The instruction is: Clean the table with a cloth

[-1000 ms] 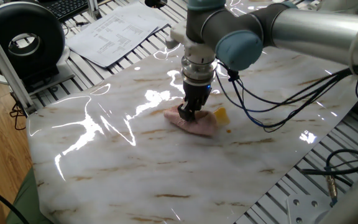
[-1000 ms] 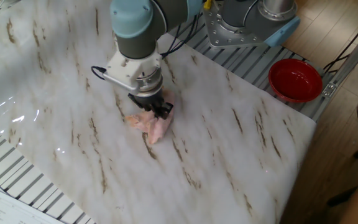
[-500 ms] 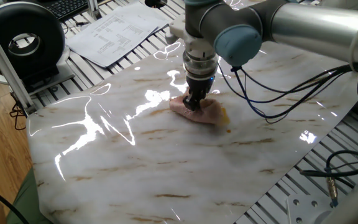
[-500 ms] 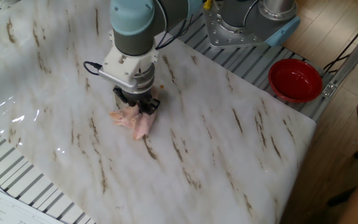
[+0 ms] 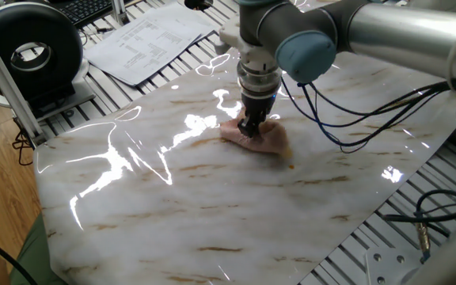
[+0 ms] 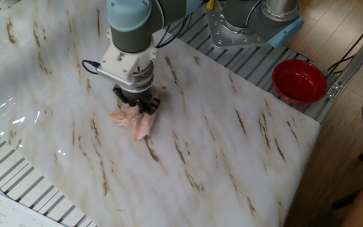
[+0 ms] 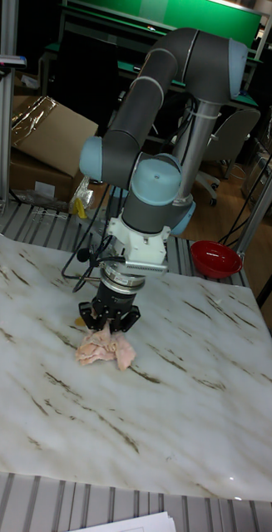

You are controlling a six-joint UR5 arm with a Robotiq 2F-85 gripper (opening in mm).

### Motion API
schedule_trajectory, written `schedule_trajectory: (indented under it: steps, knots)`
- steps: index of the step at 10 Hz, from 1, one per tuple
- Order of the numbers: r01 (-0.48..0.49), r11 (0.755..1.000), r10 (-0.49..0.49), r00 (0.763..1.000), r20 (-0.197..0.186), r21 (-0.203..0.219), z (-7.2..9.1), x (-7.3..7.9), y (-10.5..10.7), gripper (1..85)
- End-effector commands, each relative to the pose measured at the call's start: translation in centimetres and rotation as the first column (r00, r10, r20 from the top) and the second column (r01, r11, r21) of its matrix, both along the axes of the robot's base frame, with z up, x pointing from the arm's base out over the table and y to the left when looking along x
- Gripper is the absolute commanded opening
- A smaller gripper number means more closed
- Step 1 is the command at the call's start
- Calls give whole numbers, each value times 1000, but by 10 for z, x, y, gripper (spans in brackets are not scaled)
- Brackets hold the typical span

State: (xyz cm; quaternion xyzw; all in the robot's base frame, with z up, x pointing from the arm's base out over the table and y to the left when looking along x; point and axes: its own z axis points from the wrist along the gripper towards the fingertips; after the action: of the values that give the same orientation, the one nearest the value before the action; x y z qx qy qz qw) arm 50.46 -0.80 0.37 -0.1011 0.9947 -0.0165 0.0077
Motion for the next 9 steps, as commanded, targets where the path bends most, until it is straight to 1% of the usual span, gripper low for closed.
schedule_trajectory:
  steps: [1,3,4,5,6,7,8,9]
  knots:
    - [85,996,-85,996,-10,18,-5,-10,23,13]
    - [91,996,-91,995,-38,-7,8,-23,10,13]
    - [78,997,-78,996,-52,-13,16,-28,-2,13]
    - [58,998,-59,997,-57,-19,25,-32,-18,13]
    - [55,998,-56,997,-59,-27,30,-37,-28,13]
    - [50,998,-52,997,-57,-31,31,-41,-35,13]
    - [17,998,-20,998,-61,-56,33,-46,-51,13]
    - [-9,997,3,997,-72,-78,34,-52,-67,13]
